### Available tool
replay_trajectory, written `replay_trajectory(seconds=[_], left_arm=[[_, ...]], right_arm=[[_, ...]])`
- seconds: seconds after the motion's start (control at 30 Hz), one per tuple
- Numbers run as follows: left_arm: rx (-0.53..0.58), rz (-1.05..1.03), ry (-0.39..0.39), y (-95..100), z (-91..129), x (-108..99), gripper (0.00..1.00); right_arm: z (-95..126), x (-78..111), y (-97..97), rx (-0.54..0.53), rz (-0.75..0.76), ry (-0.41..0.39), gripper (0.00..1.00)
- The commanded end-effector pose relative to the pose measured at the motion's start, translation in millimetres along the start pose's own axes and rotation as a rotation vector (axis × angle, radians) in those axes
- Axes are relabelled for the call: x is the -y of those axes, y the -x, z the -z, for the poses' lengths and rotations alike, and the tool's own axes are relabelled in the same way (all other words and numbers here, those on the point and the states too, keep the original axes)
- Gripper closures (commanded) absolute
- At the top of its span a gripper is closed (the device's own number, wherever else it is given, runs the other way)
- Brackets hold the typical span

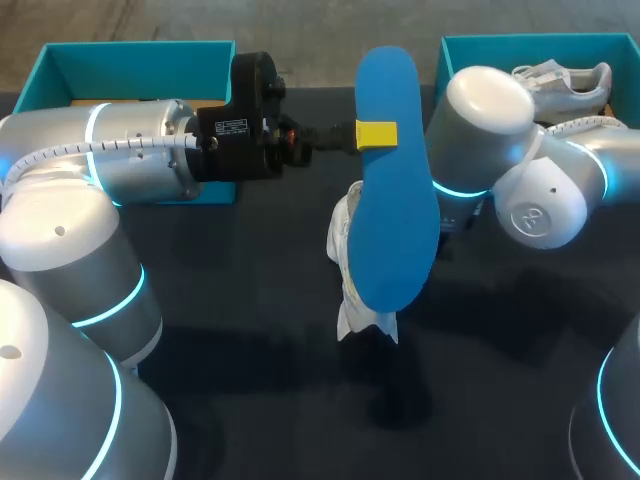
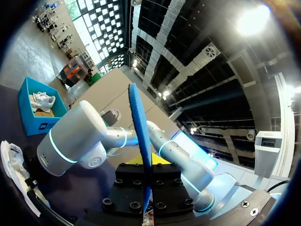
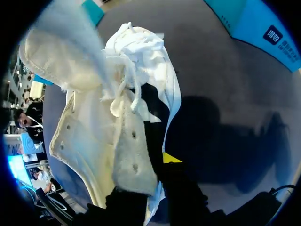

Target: Take the shoe out of the shoebox, open the shoe tongue, remove and reinsert the insole, then place the shoe into the shoebox

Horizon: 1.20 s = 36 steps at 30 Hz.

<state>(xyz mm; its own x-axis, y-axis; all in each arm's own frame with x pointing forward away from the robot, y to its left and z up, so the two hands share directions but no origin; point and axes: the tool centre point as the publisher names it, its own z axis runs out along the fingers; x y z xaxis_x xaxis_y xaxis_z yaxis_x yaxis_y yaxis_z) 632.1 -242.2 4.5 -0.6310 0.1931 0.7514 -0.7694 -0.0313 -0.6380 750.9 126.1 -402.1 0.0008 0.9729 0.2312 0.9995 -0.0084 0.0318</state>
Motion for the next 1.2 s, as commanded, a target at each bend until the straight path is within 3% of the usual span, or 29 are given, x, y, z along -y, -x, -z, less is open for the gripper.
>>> replay_trajectory(seconds=[0.03,0.53,0.73,0.8,1.2], left_arm=[[-0.002,-0.001,-0.002,1.2,-2,1,1.0],[-0.002,-0.001,-0.002,1.2,-2,1,1.0],[-0.002,-0.001,-0.002,1.2,-2,1,1.0],[-0.002,-0.001,-0.002,1.2,-2,1,1.0],[-0.002,-0.001,-0.002,1.2,-2,1,1.0]], right_arm=[[2,-0.2,2.9,-0.01,-0.003,0.011,0.0],[69,0.1,0.0,-0.172,0.019,0.077,0.0],[97,-6.7,-4.8,-0.238,0.106,0.106,0.0],[106,-9.0,-11.6,-0.246,0.213,0.085,0.0],[106,-9.0,-11.6,-0.246,0.213,0.085,0.0]])
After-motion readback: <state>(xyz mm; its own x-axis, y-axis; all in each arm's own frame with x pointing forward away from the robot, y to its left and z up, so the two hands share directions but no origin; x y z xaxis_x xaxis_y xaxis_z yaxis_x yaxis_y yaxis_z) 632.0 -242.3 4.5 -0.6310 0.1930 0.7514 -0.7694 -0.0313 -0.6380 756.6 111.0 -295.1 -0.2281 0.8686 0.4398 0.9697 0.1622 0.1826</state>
